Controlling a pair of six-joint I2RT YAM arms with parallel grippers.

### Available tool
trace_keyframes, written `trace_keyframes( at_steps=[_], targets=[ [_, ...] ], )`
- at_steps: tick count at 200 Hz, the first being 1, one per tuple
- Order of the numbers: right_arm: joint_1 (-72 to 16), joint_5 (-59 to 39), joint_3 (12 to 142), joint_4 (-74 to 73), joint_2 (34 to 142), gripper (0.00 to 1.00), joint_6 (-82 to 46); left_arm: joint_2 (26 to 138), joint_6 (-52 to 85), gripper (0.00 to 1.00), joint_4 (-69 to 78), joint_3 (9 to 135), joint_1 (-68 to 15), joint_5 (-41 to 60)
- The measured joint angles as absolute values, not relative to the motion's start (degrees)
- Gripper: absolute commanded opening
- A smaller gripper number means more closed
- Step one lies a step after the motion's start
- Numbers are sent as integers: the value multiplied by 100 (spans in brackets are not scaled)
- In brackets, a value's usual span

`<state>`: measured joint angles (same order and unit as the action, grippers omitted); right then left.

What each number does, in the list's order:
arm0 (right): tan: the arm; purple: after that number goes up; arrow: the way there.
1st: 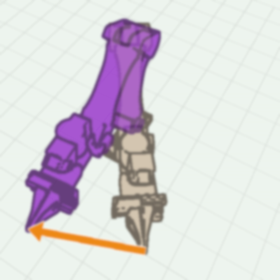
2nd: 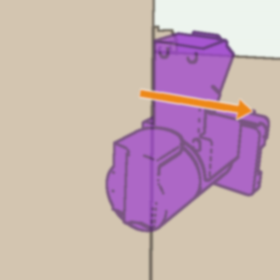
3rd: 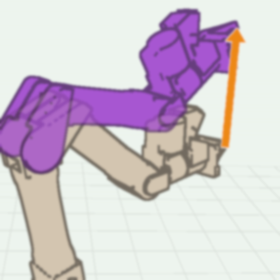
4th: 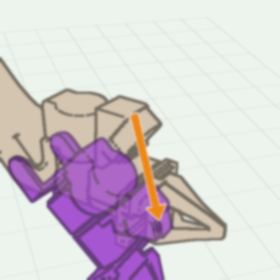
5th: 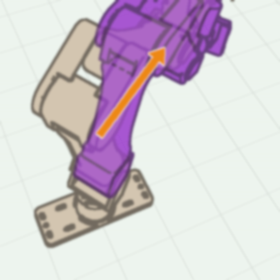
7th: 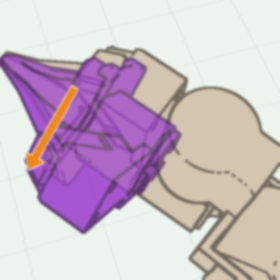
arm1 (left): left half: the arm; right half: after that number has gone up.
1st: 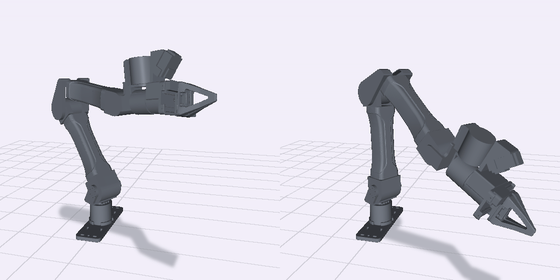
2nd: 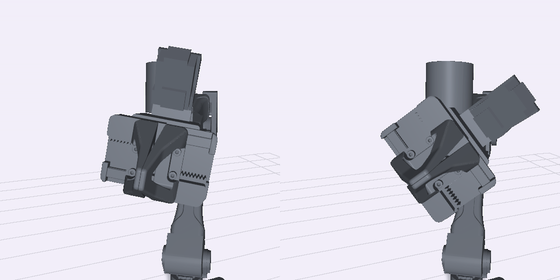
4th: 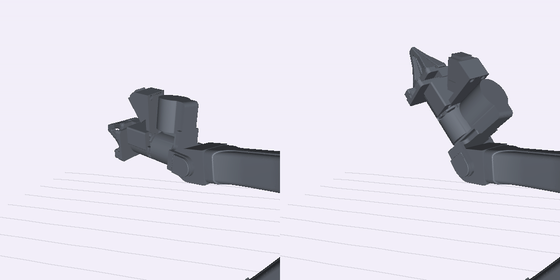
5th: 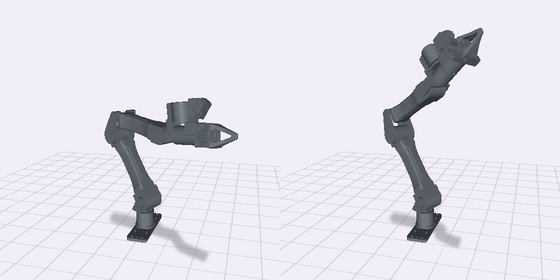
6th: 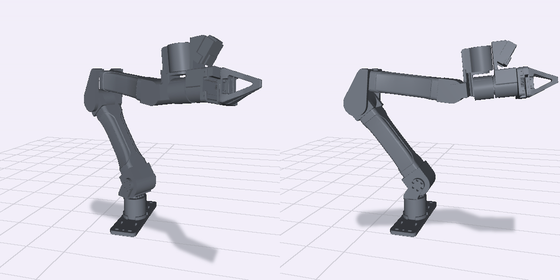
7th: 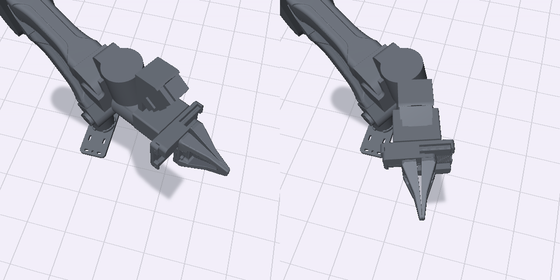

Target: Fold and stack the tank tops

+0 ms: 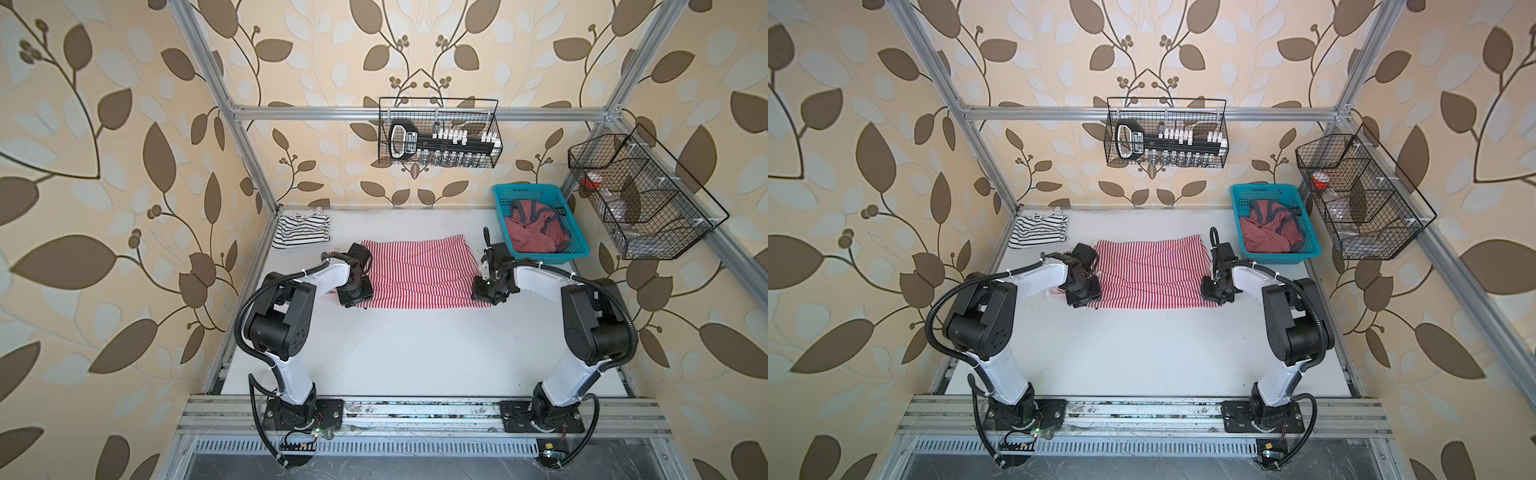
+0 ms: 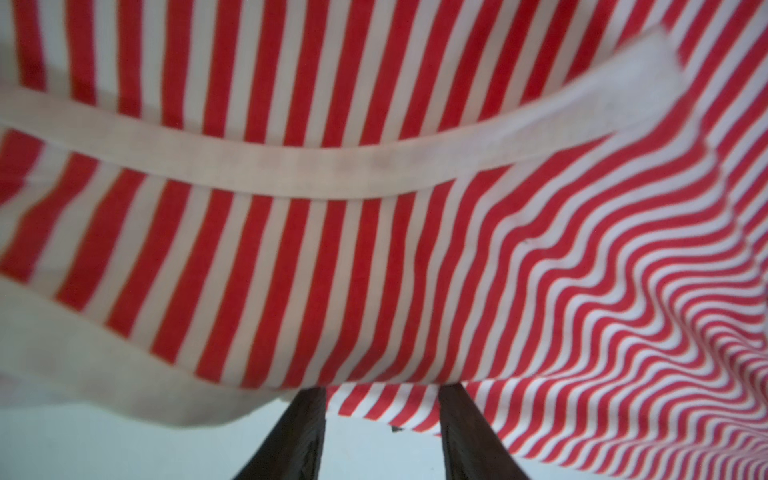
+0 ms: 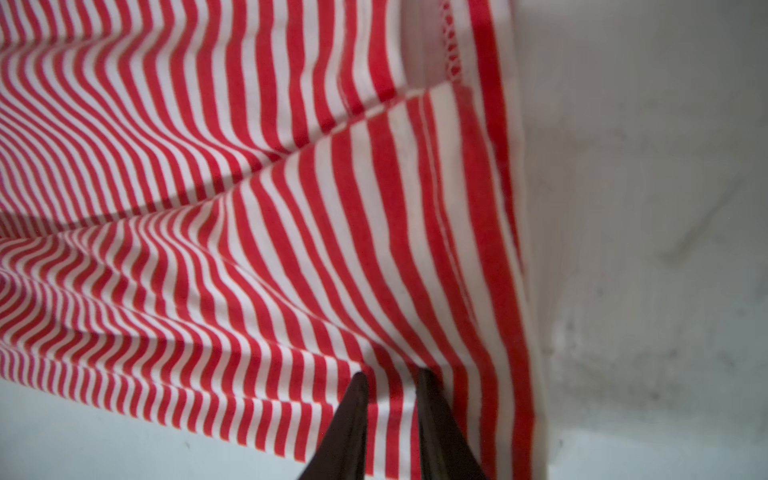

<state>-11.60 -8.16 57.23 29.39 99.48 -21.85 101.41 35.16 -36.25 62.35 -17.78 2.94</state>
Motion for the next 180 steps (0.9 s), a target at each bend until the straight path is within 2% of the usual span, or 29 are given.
trace_keyframes(
  at_steps=[48,66,81,103,131,180],
  targets=[
    [-1404,-681,5242,3347,9391,31,-2340,9784,3511,50,-4362,6099,-1953,283],
    [-1396,-637,5277,3712,9194,36,-2377,9553,3492,52,-4678,6254,-1951,272],
    [-1334,-663,5564,3977,9076,38,-2357,9428,3450,58,-4890,6650,-1951,224],
    [-1131,-788,6425,4091,9122,40,-2259,9448,3256,58,-5002,7559,-1920,30],
    [-834,-974,7865,4093,9697,39,-2027,9977,2976,58,-5035,8831,-1669,-71],
    [-596,-1138,9730,4257,11570,39,-1822,12084,2797,54,-5030,10643,-952,143]
  ],
)
